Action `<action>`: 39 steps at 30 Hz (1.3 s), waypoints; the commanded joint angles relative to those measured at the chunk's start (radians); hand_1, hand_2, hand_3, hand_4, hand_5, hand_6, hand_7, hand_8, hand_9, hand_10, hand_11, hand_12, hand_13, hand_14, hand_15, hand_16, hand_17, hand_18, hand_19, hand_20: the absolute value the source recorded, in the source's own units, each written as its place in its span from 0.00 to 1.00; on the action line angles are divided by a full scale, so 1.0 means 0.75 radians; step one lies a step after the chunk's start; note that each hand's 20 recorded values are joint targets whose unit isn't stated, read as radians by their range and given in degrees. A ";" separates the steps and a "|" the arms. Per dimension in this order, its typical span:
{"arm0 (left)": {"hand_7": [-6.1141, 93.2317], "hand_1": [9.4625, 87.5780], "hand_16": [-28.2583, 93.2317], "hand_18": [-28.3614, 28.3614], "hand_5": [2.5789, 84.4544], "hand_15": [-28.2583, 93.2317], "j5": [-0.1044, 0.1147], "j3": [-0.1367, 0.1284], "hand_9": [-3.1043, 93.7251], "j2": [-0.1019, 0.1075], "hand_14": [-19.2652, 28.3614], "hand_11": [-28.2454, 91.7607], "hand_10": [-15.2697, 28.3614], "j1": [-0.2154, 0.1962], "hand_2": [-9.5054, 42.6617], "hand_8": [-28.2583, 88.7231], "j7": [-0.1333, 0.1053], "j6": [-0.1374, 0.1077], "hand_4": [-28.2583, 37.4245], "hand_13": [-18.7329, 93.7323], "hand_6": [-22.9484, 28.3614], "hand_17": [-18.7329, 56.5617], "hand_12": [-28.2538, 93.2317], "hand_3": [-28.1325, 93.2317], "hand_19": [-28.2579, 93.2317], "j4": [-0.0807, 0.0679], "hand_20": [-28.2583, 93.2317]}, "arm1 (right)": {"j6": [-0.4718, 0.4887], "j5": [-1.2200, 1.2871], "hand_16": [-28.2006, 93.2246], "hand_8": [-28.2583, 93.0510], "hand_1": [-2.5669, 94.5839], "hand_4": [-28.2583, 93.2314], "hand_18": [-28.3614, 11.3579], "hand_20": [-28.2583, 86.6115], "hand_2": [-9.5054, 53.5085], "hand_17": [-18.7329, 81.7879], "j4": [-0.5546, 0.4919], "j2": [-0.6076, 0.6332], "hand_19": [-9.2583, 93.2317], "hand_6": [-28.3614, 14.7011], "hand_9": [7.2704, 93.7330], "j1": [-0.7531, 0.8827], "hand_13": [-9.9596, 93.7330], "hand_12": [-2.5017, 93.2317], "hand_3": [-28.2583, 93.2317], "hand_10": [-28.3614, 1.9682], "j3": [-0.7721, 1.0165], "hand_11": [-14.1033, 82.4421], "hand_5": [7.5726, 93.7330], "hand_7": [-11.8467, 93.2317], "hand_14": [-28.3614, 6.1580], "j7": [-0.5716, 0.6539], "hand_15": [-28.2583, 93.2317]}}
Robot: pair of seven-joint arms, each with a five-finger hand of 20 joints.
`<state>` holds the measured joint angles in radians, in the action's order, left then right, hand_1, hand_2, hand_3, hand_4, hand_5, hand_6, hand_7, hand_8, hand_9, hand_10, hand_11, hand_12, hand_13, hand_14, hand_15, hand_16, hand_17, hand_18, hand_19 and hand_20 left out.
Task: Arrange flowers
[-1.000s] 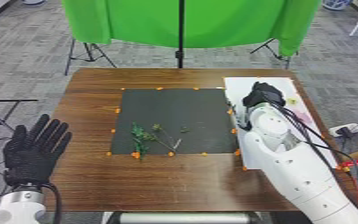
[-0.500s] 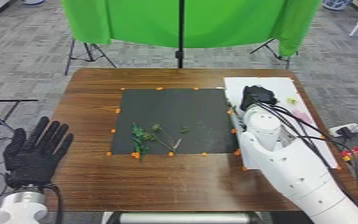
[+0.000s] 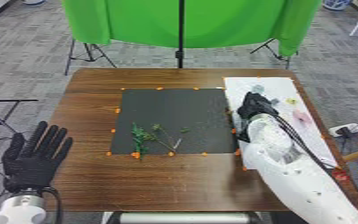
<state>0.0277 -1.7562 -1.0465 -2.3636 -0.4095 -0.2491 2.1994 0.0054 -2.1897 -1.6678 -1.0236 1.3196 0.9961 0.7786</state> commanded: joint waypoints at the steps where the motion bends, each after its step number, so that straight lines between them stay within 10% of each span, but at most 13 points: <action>1: 0.17 0.21 0.22 0.75 0.51 0.42 0.018 0.003 0.45 -0.009 0.69 0.38 0.67 -0.009 0.43 0.15 0.011 0.013 0.00 0.46 0.59 0.20 0.32 0.83 0.51 -0.008 0.35 | -0.042 0.169 0.58 0.41 0.57 0.09 0.03 0.69 0.00 0.53 -0.208 0.005 0.98 0.51 0.81 0.047 0.69 0.59 0.90 0.35 -0.027 0.48 0.89 0.36 0.31 0.126 0.88; 30: 0.17 0.21 0.21 0.75 0.51 0.42 0.031 0.005 0.45 0.000 0.69 0.38 0.67 -0.010 0.43 0.15 0.020 0.009 0.00 0.46 0.59 0.20 0.32 0.83 0.51 -0.017 0.35 | -0.071 0.109 0.52 0.40 0.57 0.07 0.00 0.67 0.00 0.54 -0.184 -0.183 1.00 0.53 0.76 0.145 0.69 0.54 0.88 0.35 -0.071 0.52 0.81 0.44 0.28 0.295 0.91; 39: 0.18 0.21 0.21 0.75 0.51 0.42 0.039 0.006 0.45 -0.008 0.69 0.38 0.67 -0.008 0.43 0.15 0.020 -0.005 0.00 0.46 0.60 0.20 0.32 0.83 0.51 -0.018 0.35 | -0.110 0.134 0.50 0.18 0.40 0.06 0.00 0.63 0.09 0.53 -0.195 -0.170 1.00 0.48 0.72 0.164 0.69 0.29 0.89 0.23 -0.039 0.57 0.74 0.34 0.26 0.279 0.88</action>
<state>0.0506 -1.7542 -1.0411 -2.3577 -0.4027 -0.2478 2.1924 -0.0607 -2.1005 -1.8303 -1.1696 1.4121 0.9560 0.9767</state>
